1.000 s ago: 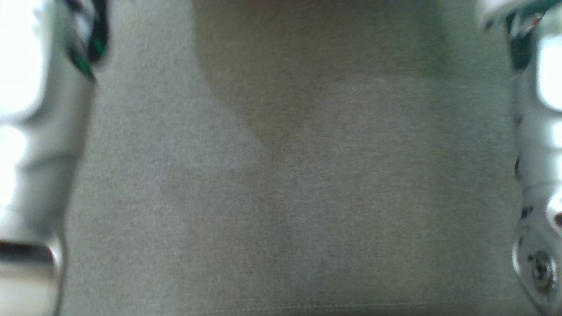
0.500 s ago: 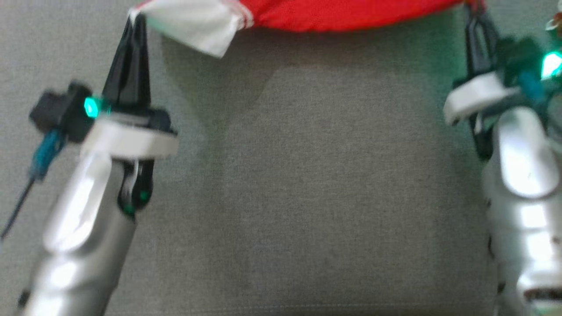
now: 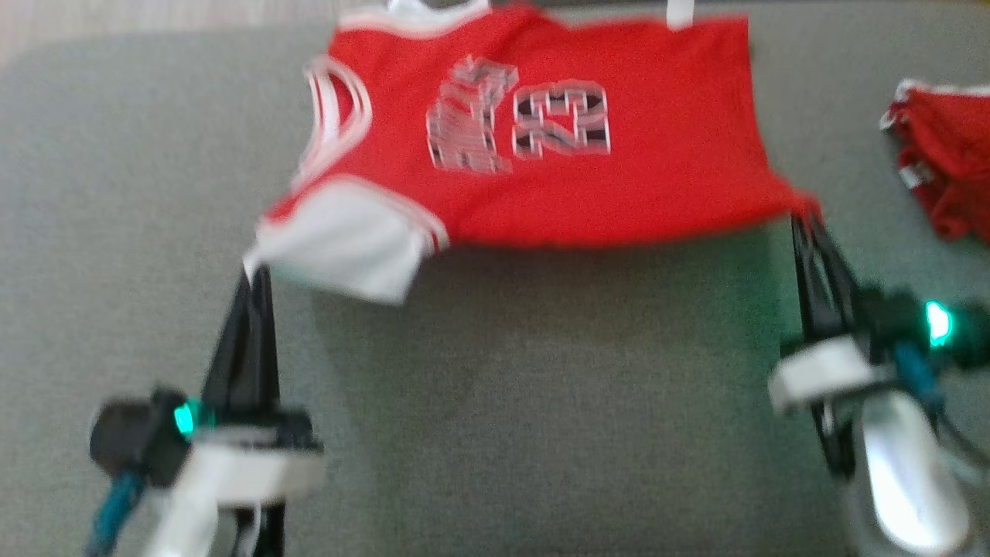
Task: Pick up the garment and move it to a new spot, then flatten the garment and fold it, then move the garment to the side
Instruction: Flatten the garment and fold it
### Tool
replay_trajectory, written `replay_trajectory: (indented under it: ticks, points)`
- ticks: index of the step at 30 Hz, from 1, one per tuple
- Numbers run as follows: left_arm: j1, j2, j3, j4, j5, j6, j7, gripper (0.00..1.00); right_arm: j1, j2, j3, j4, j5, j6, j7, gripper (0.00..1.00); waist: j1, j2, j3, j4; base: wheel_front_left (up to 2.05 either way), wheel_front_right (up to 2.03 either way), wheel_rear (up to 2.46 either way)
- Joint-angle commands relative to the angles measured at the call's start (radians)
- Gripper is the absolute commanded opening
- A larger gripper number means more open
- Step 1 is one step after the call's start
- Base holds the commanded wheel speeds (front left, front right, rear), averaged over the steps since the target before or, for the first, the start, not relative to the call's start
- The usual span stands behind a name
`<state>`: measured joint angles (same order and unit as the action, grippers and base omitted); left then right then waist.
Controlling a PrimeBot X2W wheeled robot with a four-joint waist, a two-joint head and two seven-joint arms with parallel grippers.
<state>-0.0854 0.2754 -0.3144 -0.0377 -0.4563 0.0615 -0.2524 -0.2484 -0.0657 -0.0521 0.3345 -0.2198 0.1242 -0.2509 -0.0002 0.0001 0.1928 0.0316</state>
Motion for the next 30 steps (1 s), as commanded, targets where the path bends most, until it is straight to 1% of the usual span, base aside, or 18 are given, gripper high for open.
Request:
replay_trajectory:
  ticks: [1, 6, 9, 14, 17, 20, 24, 30]
  points:
    - [0.018, 0.025, 0.040, -0.049, 0.010, 0.011, -0.008, 0.00, 0.037, 0.012, 0.013, -0.045, 0.010, 0.007, -0.011, 0.00, 0.0002, -0.0001, -0.079, 0.010, 0.00, 0.00, 0.00]
    - [0.167, 0.046, 0.035, -0.131, 0.011, 0.051, 0.019, 0.00, 0.193, 0.015, 0.003, -0.107, 0.039, 0.007, 0.000, 0.00, 0.0002, -0.0001, -0.156, 0.014, 0.00, 0.00, 0.00]
    - [0.246, 0.064, 0.036, -0.181, 0.013, 0.072, 0.040, 0.00, 0.267, 0.015, 0.011, -0.158, 0.066, 0.007, 0.029, 0.00, 0.0002, -0.0001, -0.178, 0.013, 0.00, 0.00, 0.00]
    - [0.301, 0.073, 0.023, -0.207, -0.001, 0.073, 0.066, 0.00, 0.322, 0.015, 0.022, -0.201, 0.080, 0.007, 0.080, 0.00, 0.0002, -0.0001, -0.188, 0.014, 0.00, 0.00, 0.00]
    - [0.292, 0.076, 0.000, -0.181, -0.002, 0.058, 0.088, 0.00, 0.332, 0.015, 0.039, -0.194, 0.089, 0.007, 0.137, 0.00, 0.0002, -0.0001, -0.188, 0.014, 0.00, 0.00, 0.00]
    - [0.243, 0.093, -0.030, -0.126, 0.013, 0.025, 0.117, 0.00, 0.316, 0.015, 0.049, -0.172, 0.083, 0.007, 0.192, 0.00, 0.0002, -0.0001, -0.182, 0.018, 0.00, 0.00, 0.00]
    - [0.139, 0.100, -0.050, -0.033, 0.013, -0.019, 0.153, 0.00, 0.274, 0.009, 0.062, -0.146, 0.091, 0.007, 0.234, 0.00, 0.0002, -0.0001, -0.171, 0.019, 0.00, 0.00, 0.00]
    - [-0.065, 0.114, -0.072, 0.110, 0.026, -0.093, 0.198, 0.00, 0.184, -0.024, 0.087, -0.096, 0.118, 0.007, 0.301, 0.00, 0.0002, -0.0001, -0.127, 0.007, 0.00, 0.00, 0.00]
